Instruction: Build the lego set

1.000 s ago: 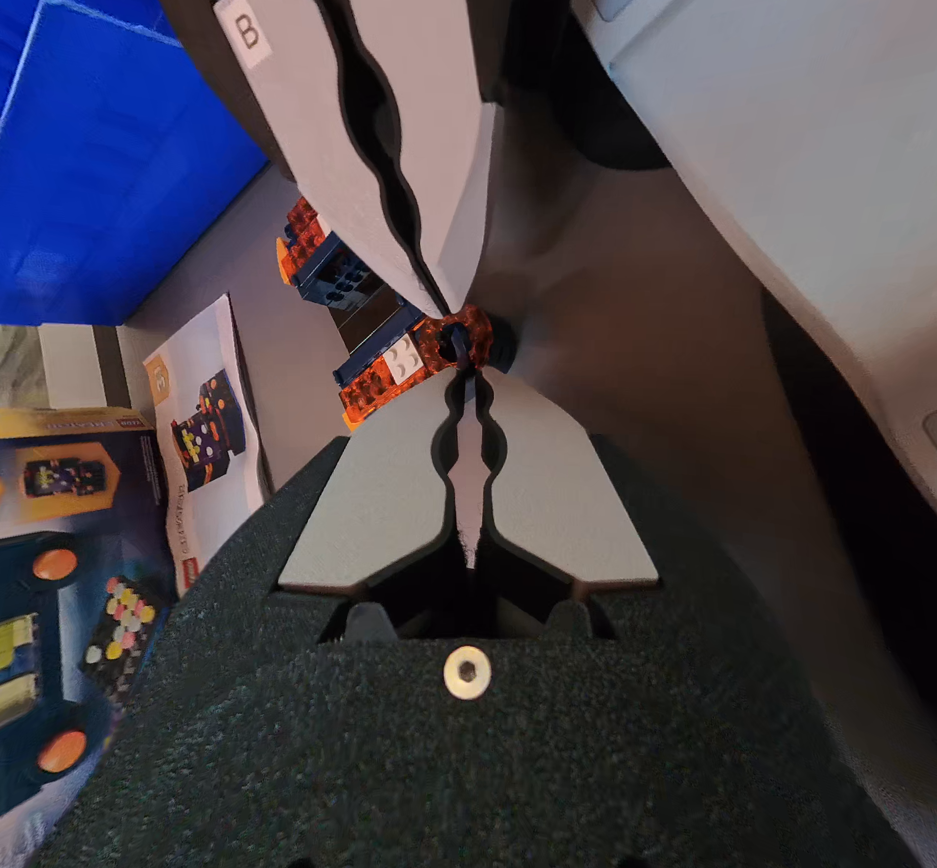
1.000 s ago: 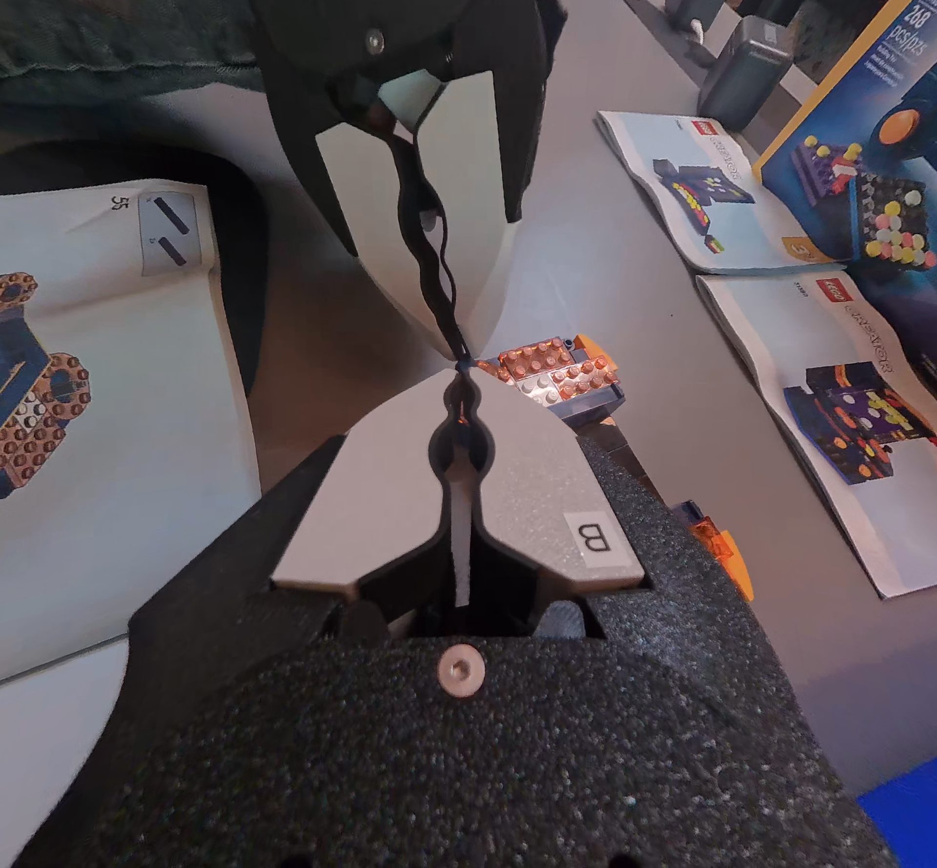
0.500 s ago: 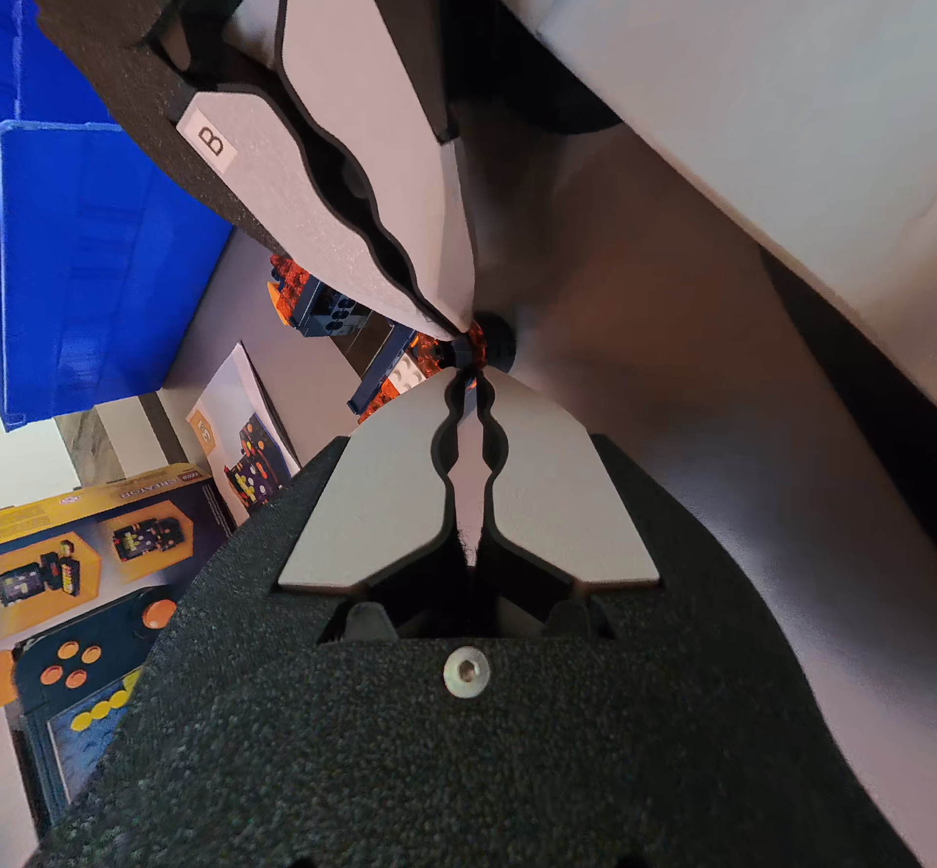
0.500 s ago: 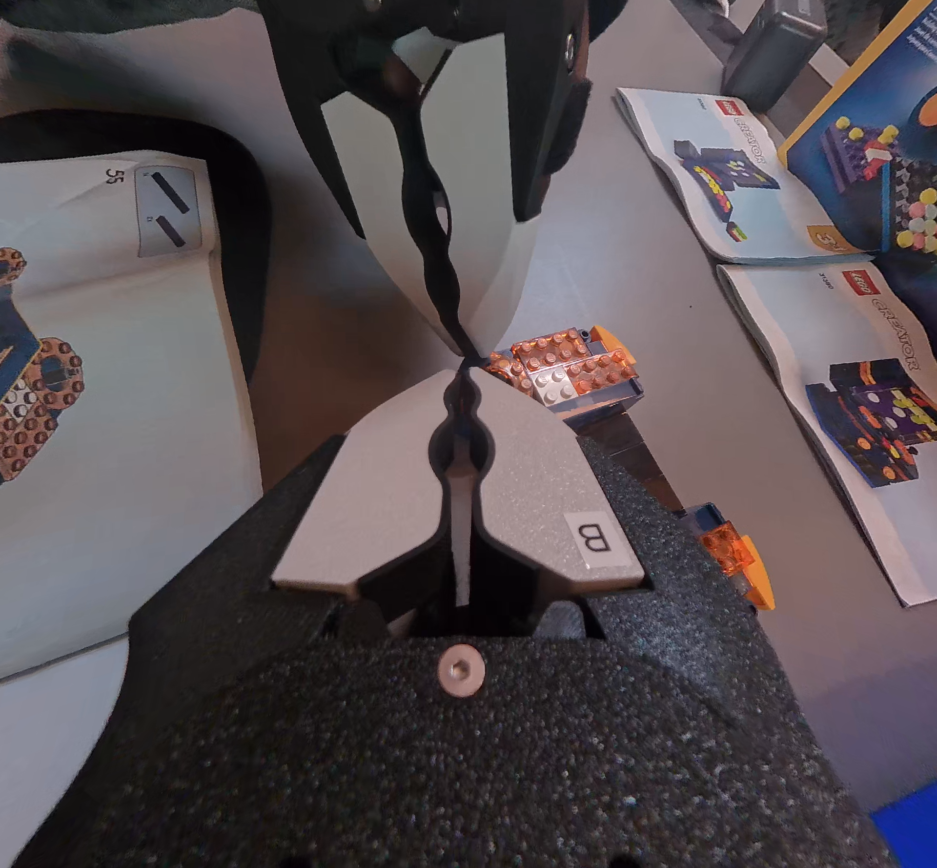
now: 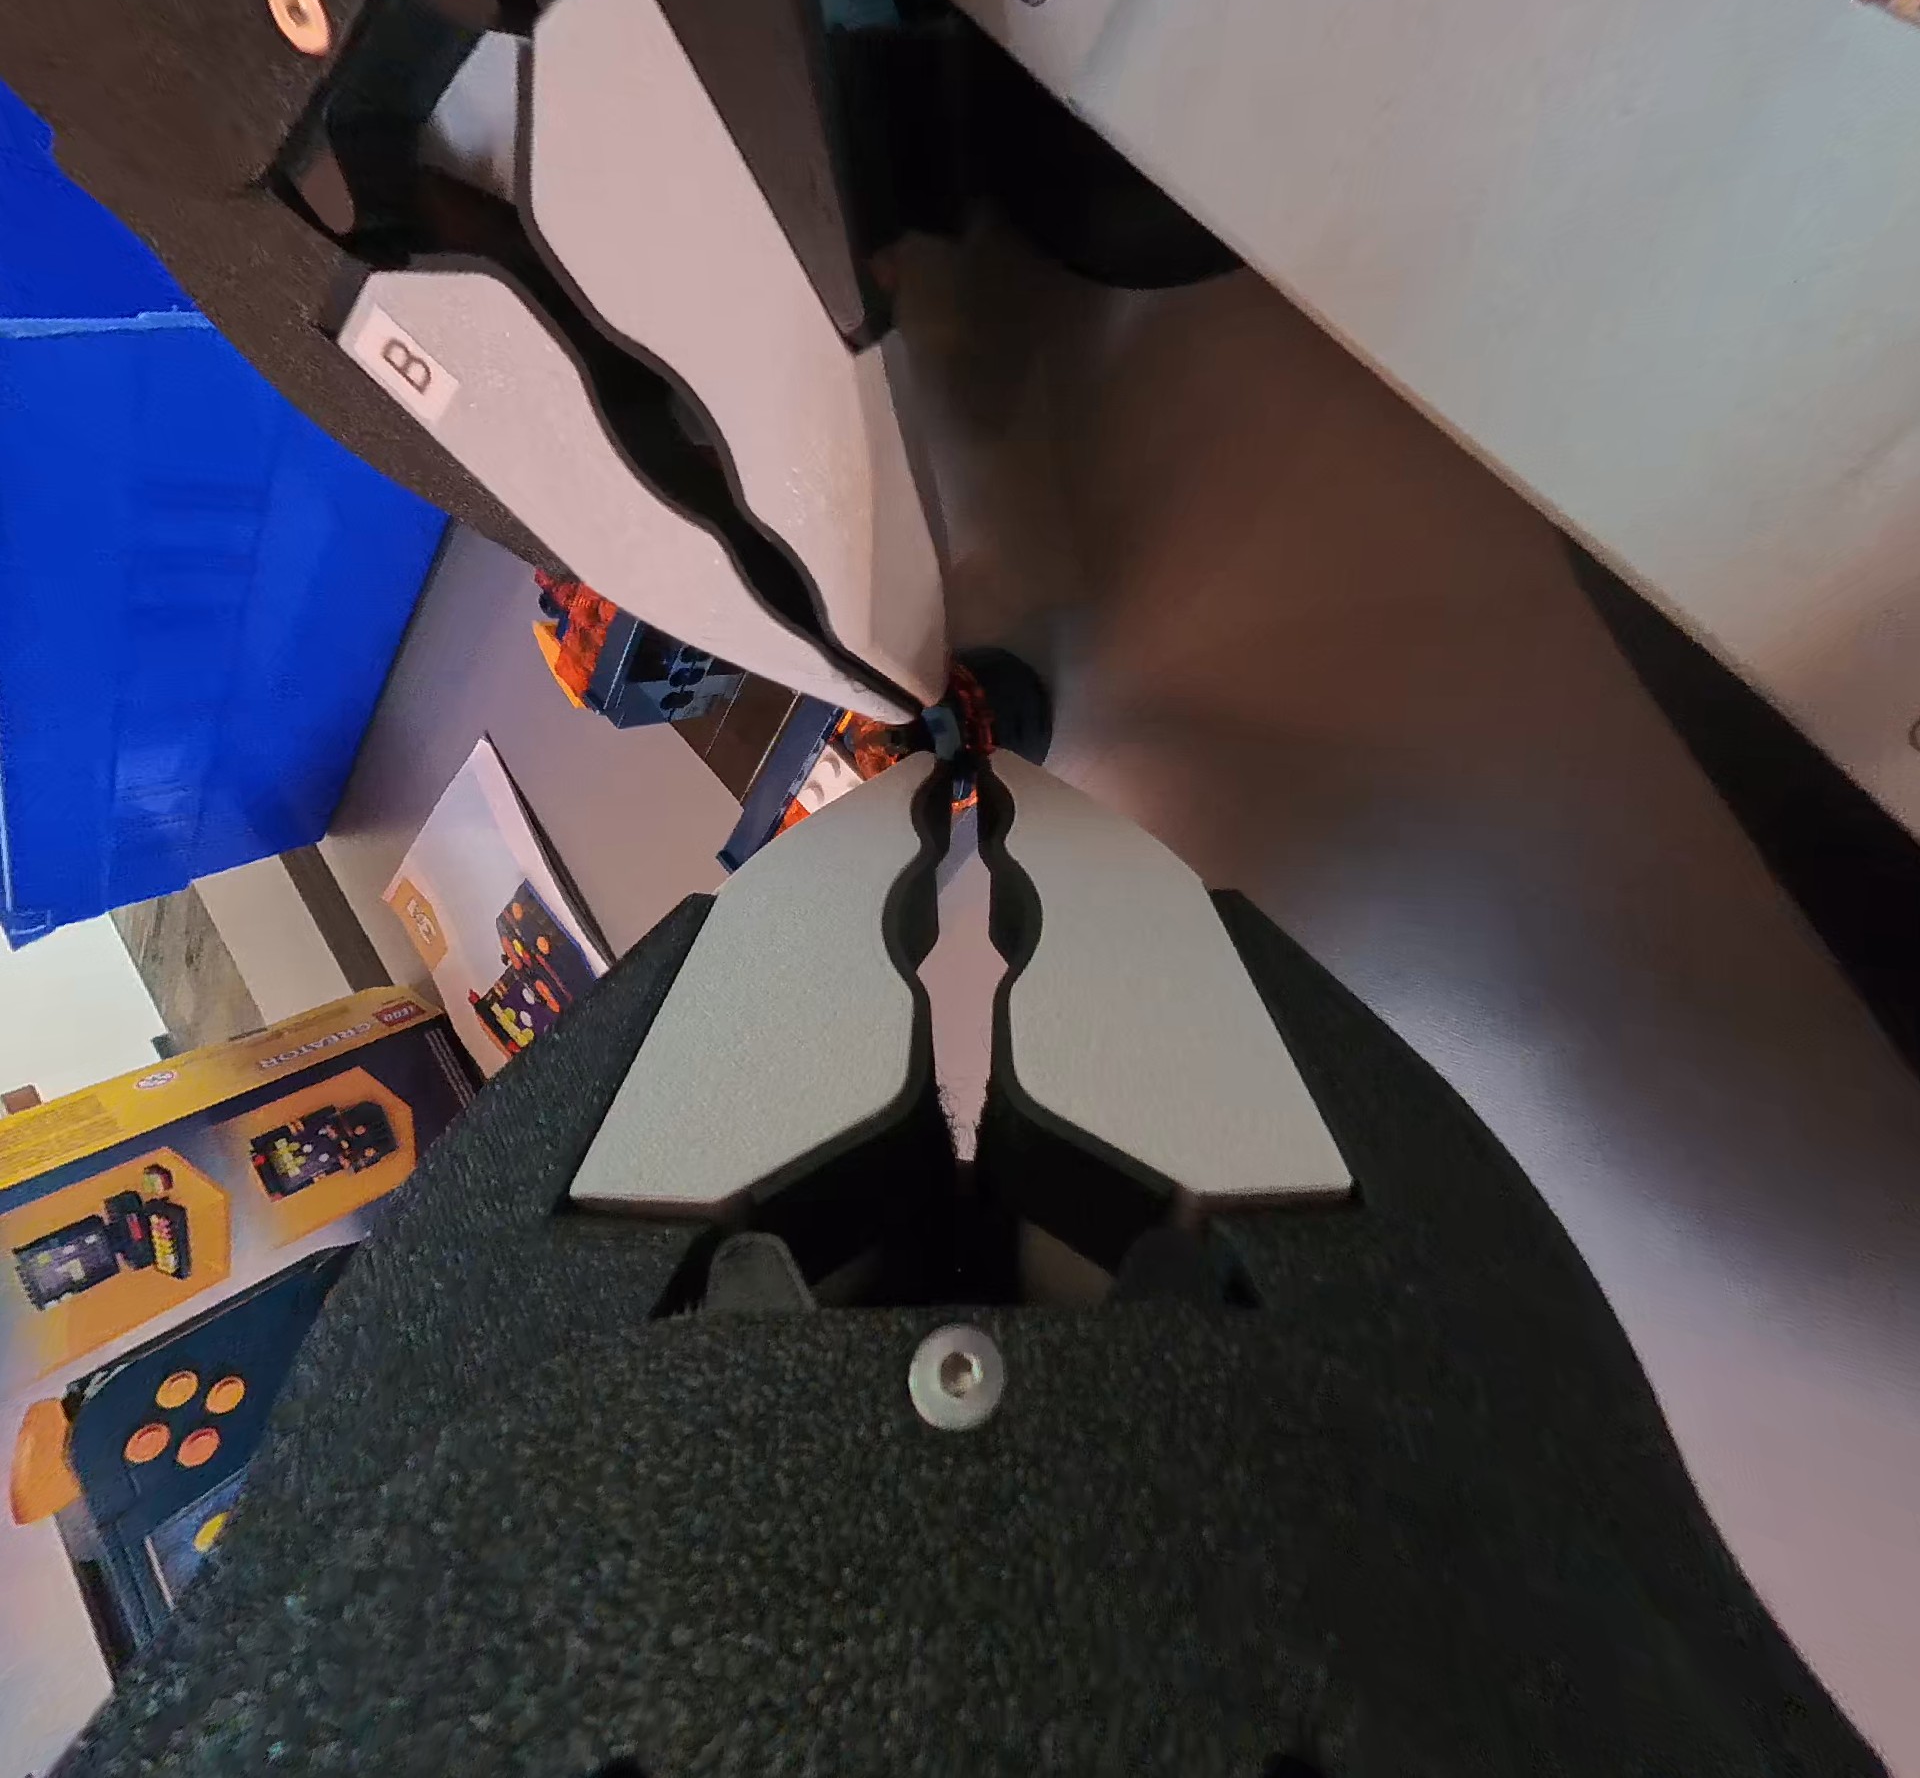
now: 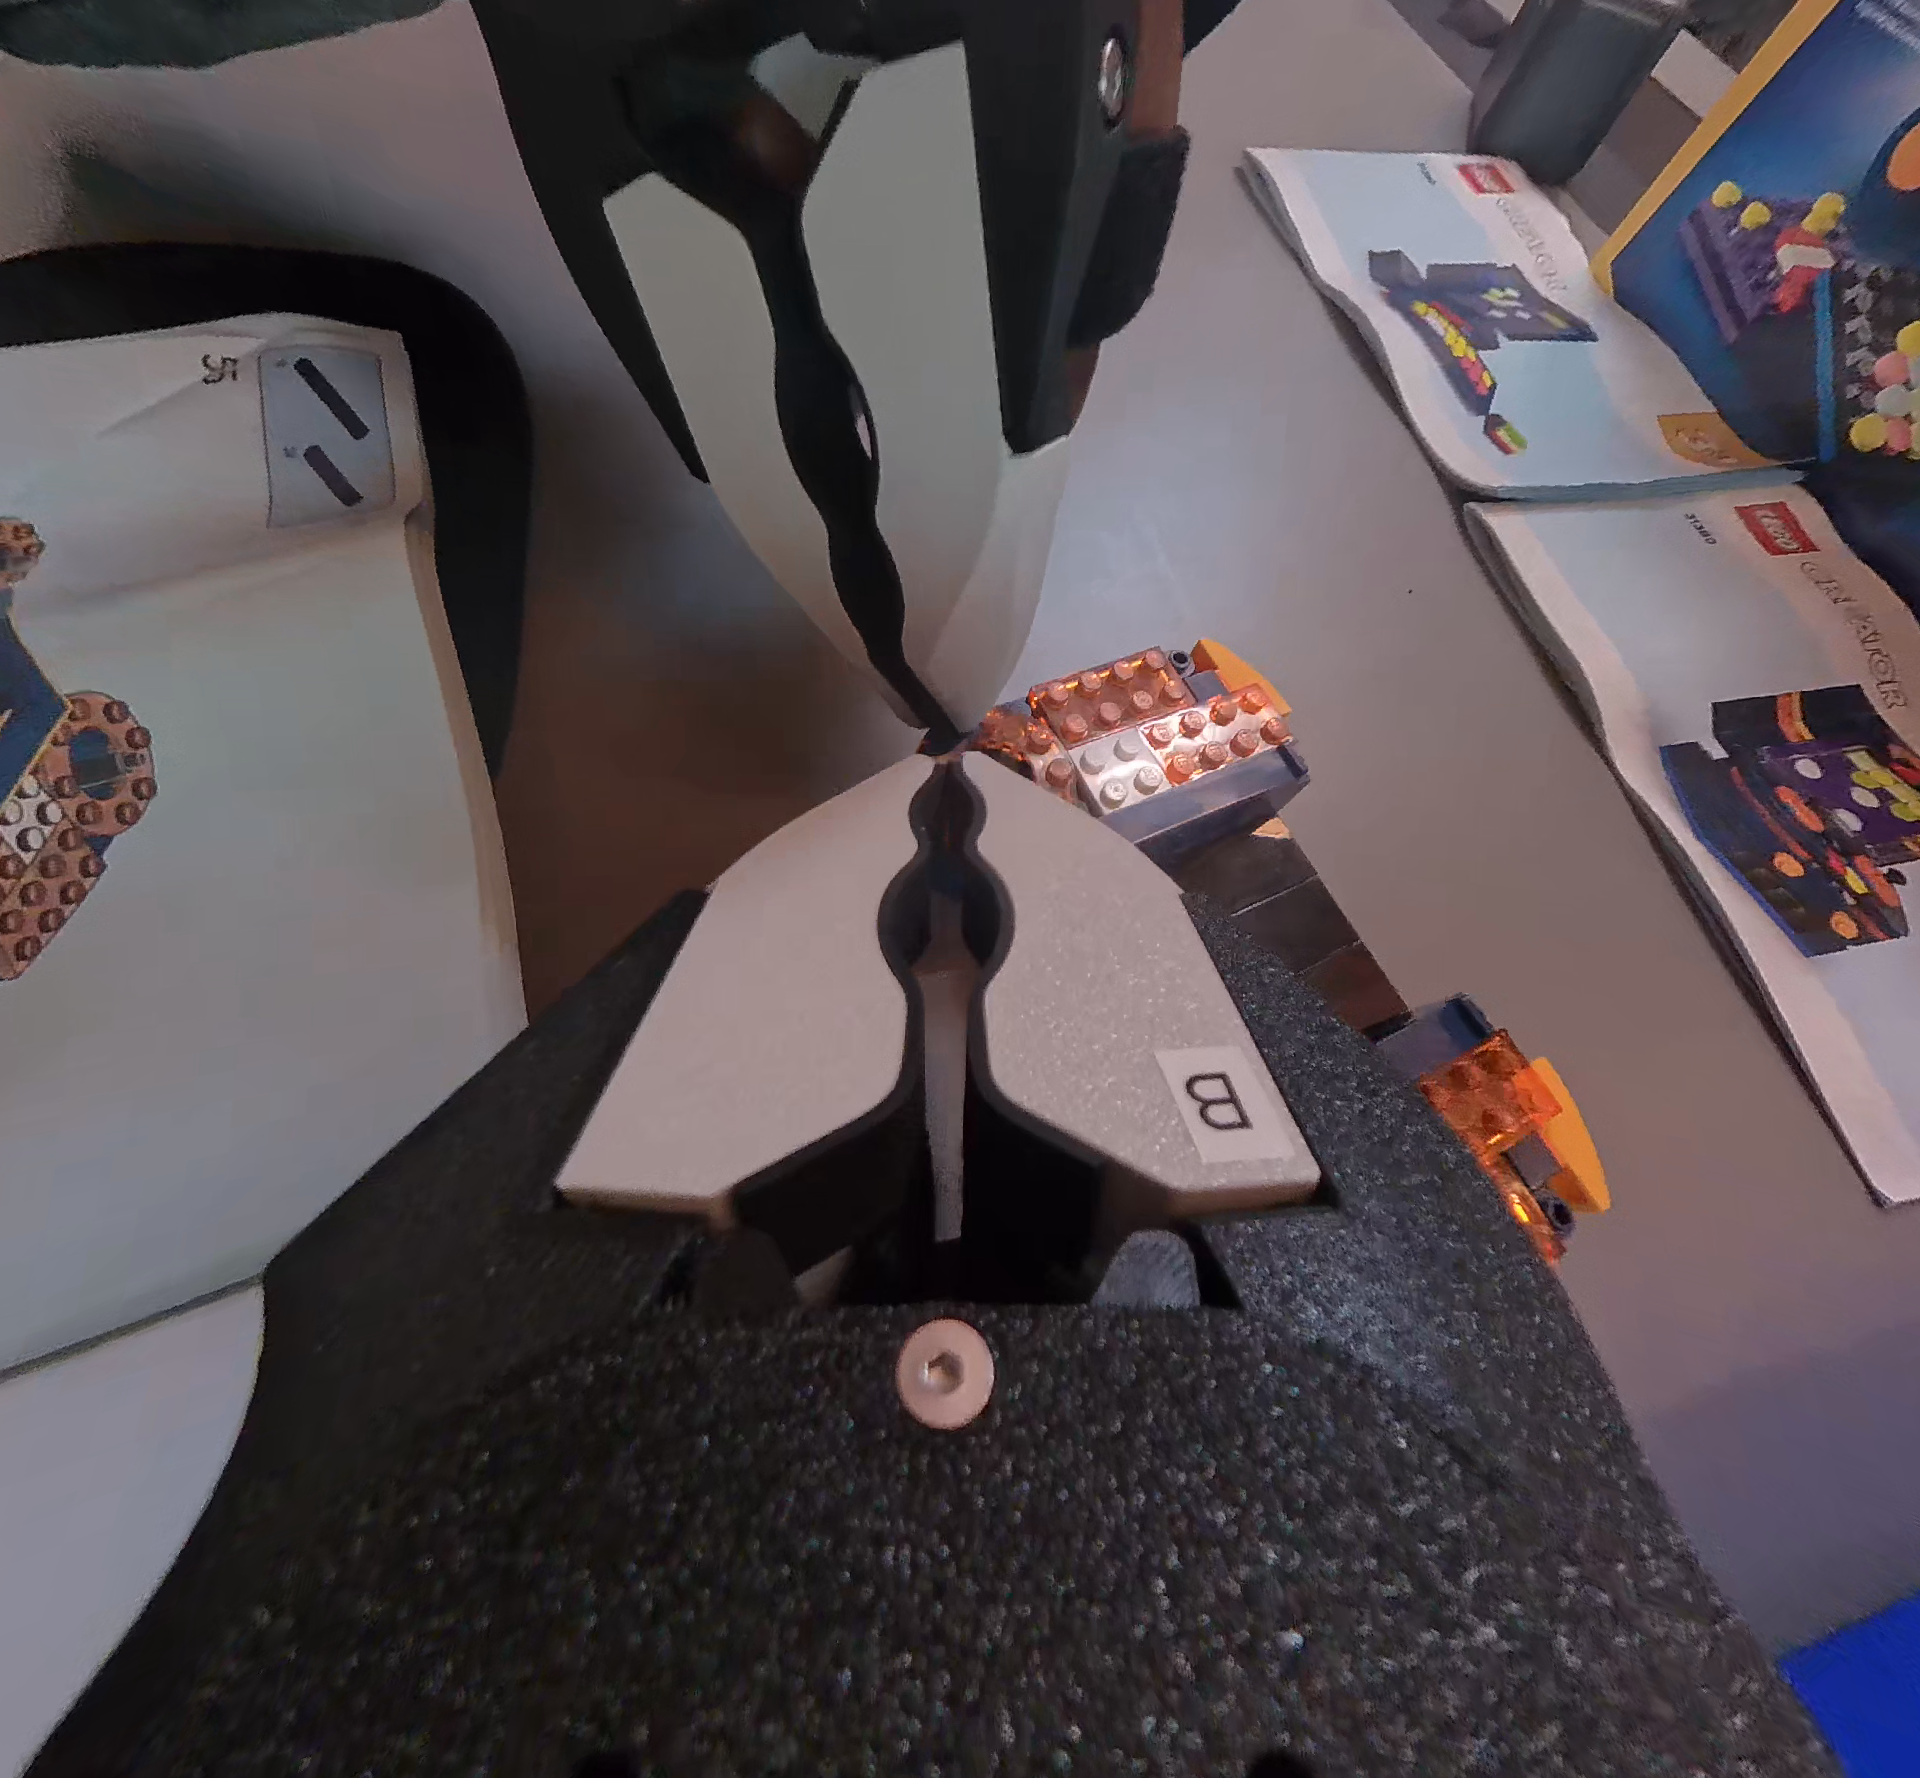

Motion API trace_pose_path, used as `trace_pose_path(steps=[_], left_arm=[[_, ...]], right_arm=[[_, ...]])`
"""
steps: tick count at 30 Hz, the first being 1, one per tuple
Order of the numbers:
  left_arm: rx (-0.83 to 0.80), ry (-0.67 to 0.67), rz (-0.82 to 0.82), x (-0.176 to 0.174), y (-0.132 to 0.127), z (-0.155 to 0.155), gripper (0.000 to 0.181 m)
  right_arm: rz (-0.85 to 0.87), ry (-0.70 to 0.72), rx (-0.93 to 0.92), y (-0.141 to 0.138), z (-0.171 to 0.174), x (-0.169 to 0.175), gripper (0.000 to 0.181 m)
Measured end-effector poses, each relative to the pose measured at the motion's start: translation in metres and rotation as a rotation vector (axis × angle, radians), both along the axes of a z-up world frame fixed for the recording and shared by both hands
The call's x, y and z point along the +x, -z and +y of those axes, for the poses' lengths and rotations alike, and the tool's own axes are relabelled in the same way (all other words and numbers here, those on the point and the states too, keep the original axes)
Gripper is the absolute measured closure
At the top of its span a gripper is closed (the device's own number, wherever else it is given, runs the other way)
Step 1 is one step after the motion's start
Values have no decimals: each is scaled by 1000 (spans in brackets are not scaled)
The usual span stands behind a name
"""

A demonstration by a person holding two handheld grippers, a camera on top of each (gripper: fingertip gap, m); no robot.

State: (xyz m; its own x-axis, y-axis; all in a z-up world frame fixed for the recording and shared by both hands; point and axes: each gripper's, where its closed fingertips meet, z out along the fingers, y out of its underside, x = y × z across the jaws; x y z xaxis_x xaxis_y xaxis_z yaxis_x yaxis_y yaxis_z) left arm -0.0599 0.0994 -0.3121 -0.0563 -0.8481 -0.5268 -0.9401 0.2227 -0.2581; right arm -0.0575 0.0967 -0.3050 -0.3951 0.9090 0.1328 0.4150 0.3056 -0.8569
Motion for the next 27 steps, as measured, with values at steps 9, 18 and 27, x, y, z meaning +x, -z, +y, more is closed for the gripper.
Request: trace_pose_path(steps=[9,18,27], left_arm=[[-38,5,30,1,1,0,172],[-67,-35,-32,4,1,-3,172],[-45,-55,-27,7,0,-2,174]], right_arm=[[-11,-7,-31,1,0,1,181],[-22,-13,-26,3,1,4,181],[-12,4,-19,1,6,5,180]])
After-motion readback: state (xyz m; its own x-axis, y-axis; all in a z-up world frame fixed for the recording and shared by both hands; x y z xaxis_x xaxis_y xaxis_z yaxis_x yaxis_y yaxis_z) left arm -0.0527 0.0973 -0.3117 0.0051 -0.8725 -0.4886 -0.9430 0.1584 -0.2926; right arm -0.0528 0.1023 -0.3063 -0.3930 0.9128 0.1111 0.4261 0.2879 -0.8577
